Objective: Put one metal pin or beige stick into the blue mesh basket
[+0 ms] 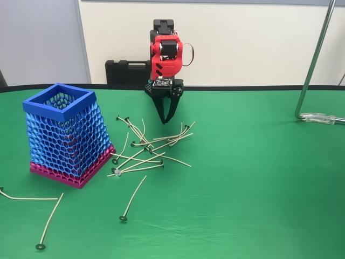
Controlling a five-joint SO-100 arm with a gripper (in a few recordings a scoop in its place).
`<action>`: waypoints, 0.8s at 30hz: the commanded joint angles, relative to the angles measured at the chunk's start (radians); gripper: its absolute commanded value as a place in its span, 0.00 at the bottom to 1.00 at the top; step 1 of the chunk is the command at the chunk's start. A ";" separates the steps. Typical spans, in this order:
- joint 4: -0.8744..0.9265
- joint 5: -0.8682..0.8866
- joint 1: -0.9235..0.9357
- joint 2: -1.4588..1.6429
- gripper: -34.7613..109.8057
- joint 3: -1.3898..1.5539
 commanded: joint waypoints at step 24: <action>0.002 -0.060 -0.052 -0.058 0.46 -0.052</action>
